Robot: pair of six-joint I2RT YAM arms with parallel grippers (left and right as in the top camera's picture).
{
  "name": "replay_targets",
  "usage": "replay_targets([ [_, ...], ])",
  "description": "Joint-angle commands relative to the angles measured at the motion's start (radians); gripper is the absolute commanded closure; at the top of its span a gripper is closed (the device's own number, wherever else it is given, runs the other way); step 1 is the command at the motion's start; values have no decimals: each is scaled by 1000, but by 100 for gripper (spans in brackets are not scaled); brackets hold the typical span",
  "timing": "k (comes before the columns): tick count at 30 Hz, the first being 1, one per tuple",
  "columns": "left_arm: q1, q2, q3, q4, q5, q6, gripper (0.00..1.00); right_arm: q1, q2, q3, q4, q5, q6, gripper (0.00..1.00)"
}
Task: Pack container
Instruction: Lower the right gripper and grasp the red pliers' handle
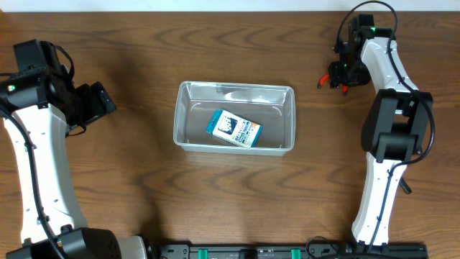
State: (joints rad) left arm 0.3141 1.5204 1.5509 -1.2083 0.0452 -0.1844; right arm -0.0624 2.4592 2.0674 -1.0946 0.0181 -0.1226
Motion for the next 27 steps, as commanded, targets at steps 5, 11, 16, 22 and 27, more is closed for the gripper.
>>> replay_targets([
  [5, 3, 2, 11, -15, -1, -13, 2, -6, 44, -62, -5, 21, 22, 55],
  [11, 3, 2, 11, -26, -1, -13, 2, -6, 44, -62, -5, 21, 22, 64],
  [16, 3, 2, 11, -27, -1, -13, 2, -6, 44, -62, -6, 21, 26, 75],
  [22, 3, 2, 11, -34, -1, -13, 2, -6, 44, -62, -5, 14, 33, 85],
  [27, 3, 2, 11, -34, -1, -13, 2, -6, 44, -62, -4, 14, 33, 95],
])
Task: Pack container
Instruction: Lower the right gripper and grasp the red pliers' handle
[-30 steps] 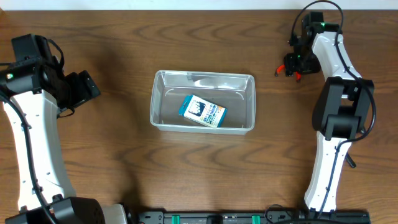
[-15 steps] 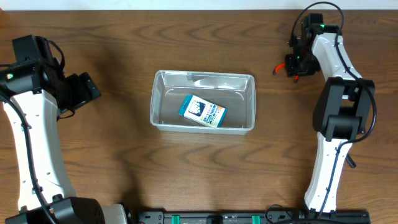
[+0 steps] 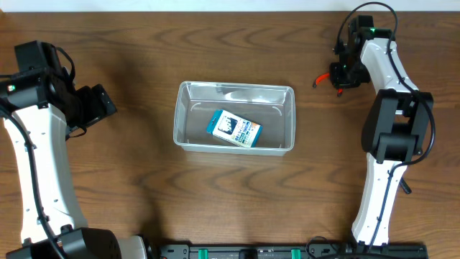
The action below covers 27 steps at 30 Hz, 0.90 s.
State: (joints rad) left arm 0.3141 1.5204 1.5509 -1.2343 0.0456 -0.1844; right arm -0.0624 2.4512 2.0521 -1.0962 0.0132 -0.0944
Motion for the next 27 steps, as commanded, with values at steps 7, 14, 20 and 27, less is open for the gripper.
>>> replay_targets([
  [7, 3, 2, 11, -7, -2, -12, 2, -2, 45, -40, 8, 13, 4, 99],
  [14, 3, 2, 11, -7, -2, -12, 2, 5, -51, -4, 0, -77, 3, 99],
  [20, 3, 2, 11, -7, -2, -12, 2, 56, -228, 9, 17, -81, -62, 99],
  [27, 3, 2, 11, -7, -2, -12, 2, 190, -382, 9, 25, -89, -205, 99],
])
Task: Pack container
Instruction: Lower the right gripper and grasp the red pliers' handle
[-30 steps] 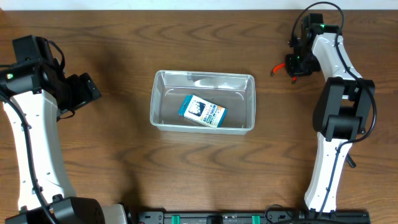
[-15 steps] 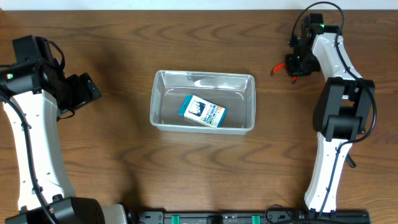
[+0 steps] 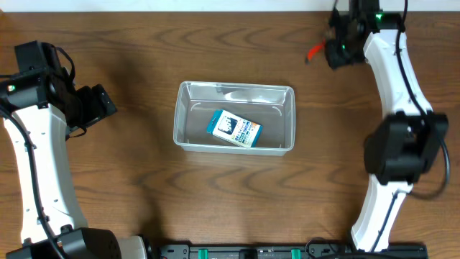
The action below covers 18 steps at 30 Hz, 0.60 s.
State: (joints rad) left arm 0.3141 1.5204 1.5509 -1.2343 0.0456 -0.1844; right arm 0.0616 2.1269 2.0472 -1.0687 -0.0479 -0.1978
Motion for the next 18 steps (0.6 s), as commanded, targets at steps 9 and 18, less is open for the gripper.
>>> replay_targets([
  [9, 3, 2, 11, -7, -2, -11, 2, 330, -38, 11, -65, -107, -562, 99],
  [18, 3, 2, 11, -7, -2, -12, 2, 442, 142, 11, -110, -137, -626, 99],
])
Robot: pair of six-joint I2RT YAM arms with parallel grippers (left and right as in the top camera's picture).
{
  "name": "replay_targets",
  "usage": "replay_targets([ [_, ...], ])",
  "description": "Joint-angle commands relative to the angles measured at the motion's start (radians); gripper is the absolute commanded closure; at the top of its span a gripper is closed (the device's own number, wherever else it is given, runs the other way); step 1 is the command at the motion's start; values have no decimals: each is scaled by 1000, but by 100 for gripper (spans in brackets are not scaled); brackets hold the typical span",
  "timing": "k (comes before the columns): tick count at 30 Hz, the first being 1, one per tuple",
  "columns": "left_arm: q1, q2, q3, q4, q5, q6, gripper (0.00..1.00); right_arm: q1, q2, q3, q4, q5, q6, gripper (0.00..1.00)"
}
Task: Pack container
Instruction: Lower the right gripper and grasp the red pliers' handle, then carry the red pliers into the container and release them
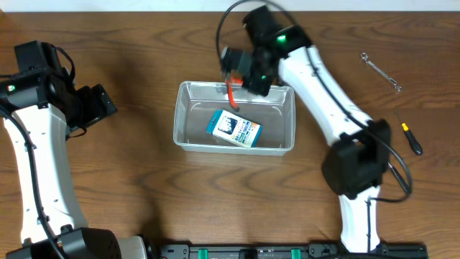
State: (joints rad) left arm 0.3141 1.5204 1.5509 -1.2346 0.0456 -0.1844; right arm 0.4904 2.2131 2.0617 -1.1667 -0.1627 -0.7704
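A clear plastic container (287, 93) sits mid-table in the overhead view. A blue and white box (234, 128) lies flat inside it. My right gripper (233, 78) hangs over the container's far rim, left of centre, shut on a thin red-handled tool (231, 96) that points down into the container. My left gripper (100, 101) rests far to the left, away from the container; its jaws are too dark to read.
A small silver wrench (381, 70) lies at the far right of the table. A dark screwdriver with a yellow band (412, 137) lies below it, near the right edge. The right arm spans the container's far right corner.
My right gripper, with the red tool in it, has moved from the far right of the table to the container's far rim. The wrench and screwdriver now show. The left arm is unchanged.
My right gripper stood at the far right of the table with the red tool at its tip. It held the tool there, then a little higher and further back. Now the tool hangs over the container. The box and left arm stayed put.
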Motion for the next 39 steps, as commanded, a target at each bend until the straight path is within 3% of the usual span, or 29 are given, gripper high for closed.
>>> replay_targets([
  [1, 3, 2, 11, -7, -2, -12, 2, 17, 76, -3, -17, -23, -54, 99],
  [7, 3, 2, 11, -7, -2, -12, 2, 28, 160, -3, -46, -25, -54, 99],
  [9, 3, 2, 11, -7, -2, -12, 2, 28, 177, -3, -44, -25, -54, 93],
  [10, 3, 2, 11, -7, -2, -12, 2, 28, 179, -3, -44, -25, -54, 84],
  [12, 3, 2, 11, -7, -2, -12, 2, 27, 183, -3, -40, -25, -53, 76],
  [14, 3, 2, 11, -7, -2, -12, 2, 27, 177, 0, -40, -24, -35, 52],
  [16, 3, 2, 11, -7, -2, -12, 2, 27, 158, 4, -46, -18, 5, 36],
  [21, 3, 2, 11, -7, -2, -12, 2, 14, 36, 37, -93, -16, 26, 33],
  [26, 3, 2, 11, -7, -2, -12, 2, -75, -131, 41, -13, 95, 134, 32],
  [31, 3, 2, 11, -7, -2, -12, 2, -278, -224, 41, 51, 197, 209, 21],
  [39, 3, 2, 11, -7, -2, -12, 2, -651, -146, 37, 29, 188, 175, 15],
])
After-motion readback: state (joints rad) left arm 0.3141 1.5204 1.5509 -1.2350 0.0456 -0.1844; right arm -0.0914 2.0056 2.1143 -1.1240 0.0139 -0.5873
